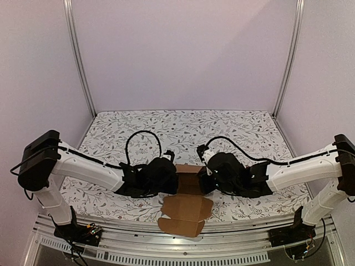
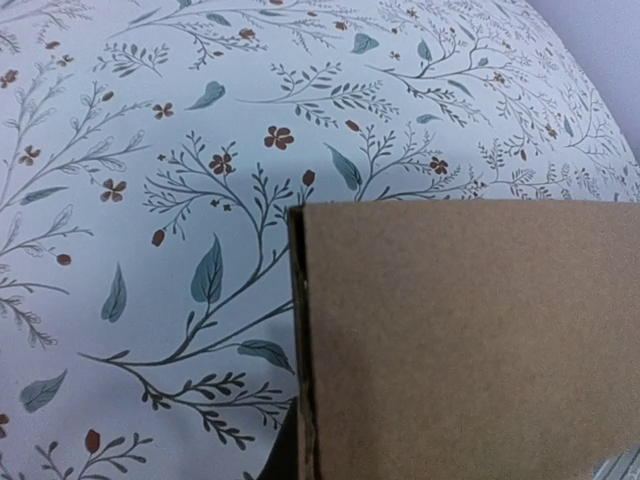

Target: Fold the paper box

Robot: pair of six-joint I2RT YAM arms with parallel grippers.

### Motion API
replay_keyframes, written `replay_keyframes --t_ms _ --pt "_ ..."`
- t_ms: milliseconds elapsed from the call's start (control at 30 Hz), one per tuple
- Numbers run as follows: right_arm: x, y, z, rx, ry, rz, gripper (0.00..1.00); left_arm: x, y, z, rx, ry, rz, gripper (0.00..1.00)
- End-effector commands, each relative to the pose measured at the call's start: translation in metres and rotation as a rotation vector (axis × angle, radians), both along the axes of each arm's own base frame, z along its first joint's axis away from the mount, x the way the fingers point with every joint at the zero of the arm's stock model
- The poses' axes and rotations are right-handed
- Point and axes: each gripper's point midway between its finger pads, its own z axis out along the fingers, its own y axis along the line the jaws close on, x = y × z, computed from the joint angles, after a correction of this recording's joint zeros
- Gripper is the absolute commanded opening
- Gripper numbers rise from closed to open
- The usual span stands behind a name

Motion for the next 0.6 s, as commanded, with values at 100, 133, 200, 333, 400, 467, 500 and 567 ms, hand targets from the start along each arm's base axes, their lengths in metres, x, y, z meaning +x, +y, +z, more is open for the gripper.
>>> replay_keyframes --t_ms 100,133,200,333,400,467,500,567 --pt "0.011 0.028 0.033 0.225 -0.019 -0.023 0.00 -0.040 -0.020 -0.017 -0.061 0.172 -0.143 0.00" --pt "0.011 0.028 0.036 0.234 -0.022 -0.024 0.00 -0.040 -0.020 -0.017 -0.064 0.174 -0.140 0.00" --pt "0.012 0.028 0.040 0.236 -0.029 -0.023 0.00 -0.040 -0.018 -0.017 -0.064 0.173 -0.130 0.00" --pt "0.009 0.023 0.042 0.195 -0.032 -0.009 0.00 -0.032 -0.008 -0.014 -0.061 0.148 -0.079 0.00" --pt "0.007 0.019 0.042 0.162 -0.030 0.006 0.00 -0.028 -0.001 -0.012 -0.061 0.137 -0.054 0.00" --pt "0.003 0.015 0.041 0.135 -0.026 0.021 0.00 -0.025 0.003 -0.009 -0.066 0.127 -0.036 0.00" --pt "0.001 0.012 0.041 0.127 -0.024 0.028 0.00 -0.023 0.005 -0.008 -0.065 0.124 -0.028 0.00" --pt "-0.004 0.007 0.045 0.118 -0.025 0.051 0.00 -0.020 0.009 -0.006 -0.067 0.116 -0.015 0.00"
